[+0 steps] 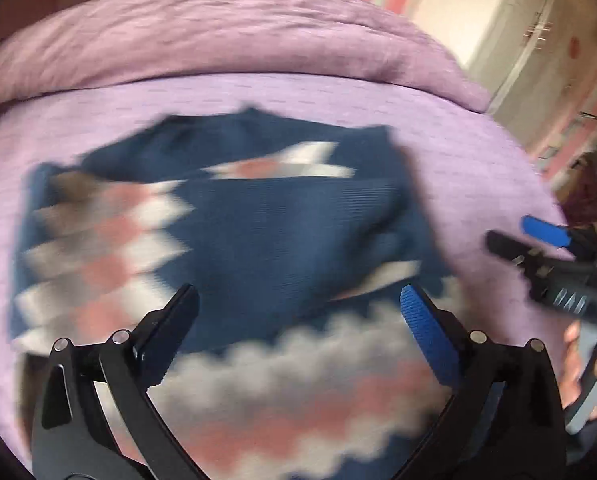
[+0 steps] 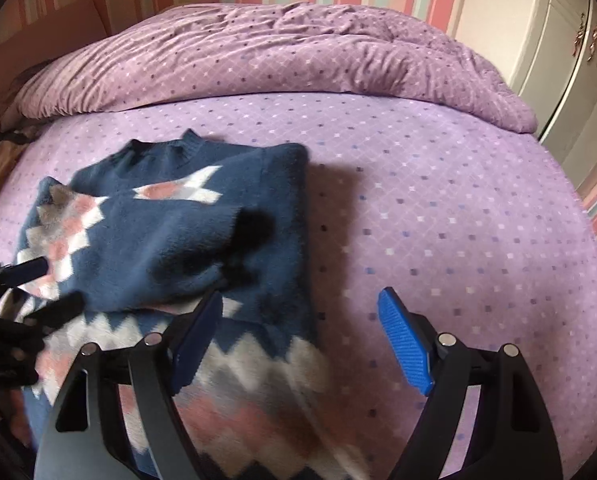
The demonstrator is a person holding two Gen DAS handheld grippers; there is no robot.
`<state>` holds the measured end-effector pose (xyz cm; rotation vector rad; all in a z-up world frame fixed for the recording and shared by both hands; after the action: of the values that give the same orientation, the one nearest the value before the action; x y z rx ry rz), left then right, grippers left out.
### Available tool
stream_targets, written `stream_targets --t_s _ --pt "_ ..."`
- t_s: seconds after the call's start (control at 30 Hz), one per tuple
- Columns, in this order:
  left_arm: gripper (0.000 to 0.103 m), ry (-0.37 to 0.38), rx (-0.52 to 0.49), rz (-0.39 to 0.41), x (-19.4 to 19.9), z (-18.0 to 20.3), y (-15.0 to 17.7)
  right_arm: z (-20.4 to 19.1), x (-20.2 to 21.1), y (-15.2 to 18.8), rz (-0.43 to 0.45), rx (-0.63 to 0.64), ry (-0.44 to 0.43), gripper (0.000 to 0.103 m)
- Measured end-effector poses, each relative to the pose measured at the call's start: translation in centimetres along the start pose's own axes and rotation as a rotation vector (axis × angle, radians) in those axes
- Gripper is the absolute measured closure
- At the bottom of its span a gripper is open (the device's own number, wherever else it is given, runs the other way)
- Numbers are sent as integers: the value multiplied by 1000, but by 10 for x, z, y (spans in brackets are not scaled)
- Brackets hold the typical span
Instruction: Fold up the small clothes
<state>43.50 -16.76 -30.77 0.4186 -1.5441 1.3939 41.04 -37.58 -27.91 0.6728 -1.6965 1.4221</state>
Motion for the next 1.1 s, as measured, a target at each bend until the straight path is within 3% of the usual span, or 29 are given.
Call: stream_targets --t_s 0.23,0.3,0.37,0.53,0.57,0.6,0.63,0.67,0.8,0.9,0.97,1.03,1.1 --pt "3 -186 52 -21 17 -124 22 -51 -48 16 -62 -10 -111 25" --pt "3 -208 63 -22 19 -143 23 -60 -61 18 -72 -3 -116 30" --pt "3 -218 75 -16 22 -157 26 -65 -79 21 -112 -25 -125 43" --pt "3 -210 102 -8 23 -169 31 -68 -97 26 -148 -89 -143 48" --pt "3 -214 102 -5 23 -171 32 -68 -98 26 -150 -90 -139 56" --pt "3 -218 102 -4 23 -172 32 -67 -99 25 -144 -87 -128 65" --pt "3 -223 106 -3 24 -173 34 -66 -98 25 -131 -78 -109 83" --pt "3 -224 108 -3 25 -173 34 -65 -98 24 -129 -75 -105 88" --pt "3 -244 116 7 31 -178 28 -71 -79 15 -55 12 -75 92" --pt "3 -259 112 32 42 -181 18 -79 -44 -4 61 101 -57 92" --pt "3 -269 108 43 47 -183 12 -80 -15 -25 165 188 0 92" --pt "3 -276 103 44 47 -184 7 -73 -5 -37 192 210 16 92" --pt "3 -278 111 39 42 -185 7 -62 -16 -39 155 196 15 92"
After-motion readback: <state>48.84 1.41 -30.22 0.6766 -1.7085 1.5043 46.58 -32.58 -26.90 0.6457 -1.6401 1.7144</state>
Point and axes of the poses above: each gripper's, at about its wrist camera, not at the fingertips, and x roughly against the way its jaws point, z to its right, y to its underside, the point moved 8 cm from there along -x, roughly the way its jaws point, and after that the axes turned 7 degrees about -x, right-handed, at the moved point
